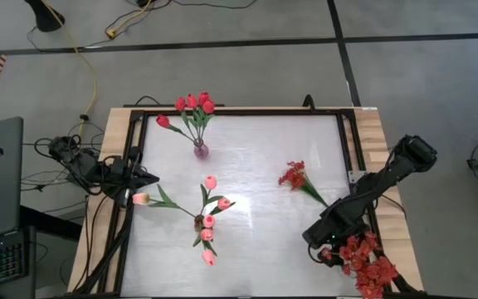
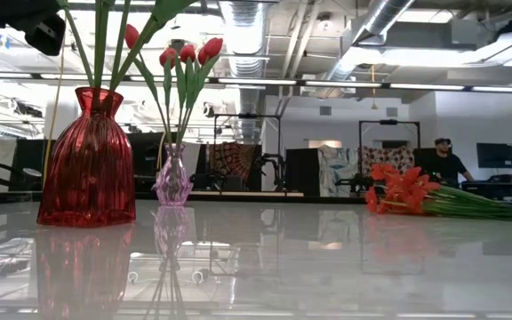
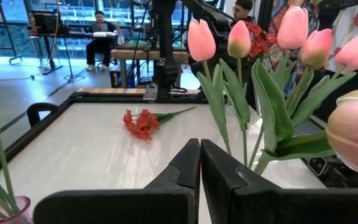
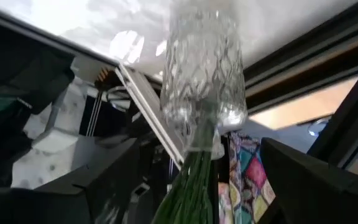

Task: Sort flowers into vase by color
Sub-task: Move the transparent vase to the middle right of the table

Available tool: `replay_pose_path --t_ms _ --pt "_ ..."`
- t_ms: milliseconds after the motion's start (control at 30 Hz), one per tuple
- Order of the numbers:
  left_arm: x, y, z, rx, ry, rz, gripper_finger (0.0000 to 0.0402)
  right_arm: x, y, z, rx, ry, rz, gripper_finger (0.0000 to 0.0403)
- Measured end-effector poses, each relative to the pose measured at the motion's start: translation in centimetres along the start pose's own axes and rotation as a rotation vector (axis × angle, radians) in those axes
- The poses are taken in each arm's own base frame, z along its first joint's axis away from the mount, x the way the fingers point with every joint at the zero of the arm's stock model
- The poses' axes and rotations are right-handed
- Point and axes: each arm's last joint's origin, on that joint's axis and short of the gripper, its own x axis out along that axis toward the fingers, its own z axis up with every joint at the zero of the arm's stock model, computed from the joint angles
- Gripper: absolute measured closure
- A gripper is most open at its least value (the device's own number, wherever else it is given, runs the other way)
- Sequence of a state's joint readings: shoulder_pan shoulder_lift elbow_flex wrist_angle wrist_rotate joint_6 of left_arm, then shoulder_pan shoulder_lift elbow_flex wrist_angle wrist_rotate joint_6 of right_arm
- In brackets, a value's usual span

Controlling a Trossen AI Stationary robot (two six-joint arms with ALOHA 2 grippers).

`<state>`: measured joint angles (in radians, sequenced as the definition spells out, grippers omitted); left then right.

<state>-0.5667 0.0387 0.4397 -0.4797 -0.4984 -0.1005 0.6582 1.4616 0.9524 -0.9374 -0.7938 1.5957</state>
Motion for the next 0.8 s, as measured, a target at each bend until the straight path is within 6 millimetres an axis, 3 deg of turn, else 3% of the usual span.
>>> replay_pose_path --t_ms 800 --pt "0.0 -0.1 0.0 0.008 0.002 -0.023 0.0401 2.5 -0.2 -0.8 -0.018 0.016 -0.032 0.0045"
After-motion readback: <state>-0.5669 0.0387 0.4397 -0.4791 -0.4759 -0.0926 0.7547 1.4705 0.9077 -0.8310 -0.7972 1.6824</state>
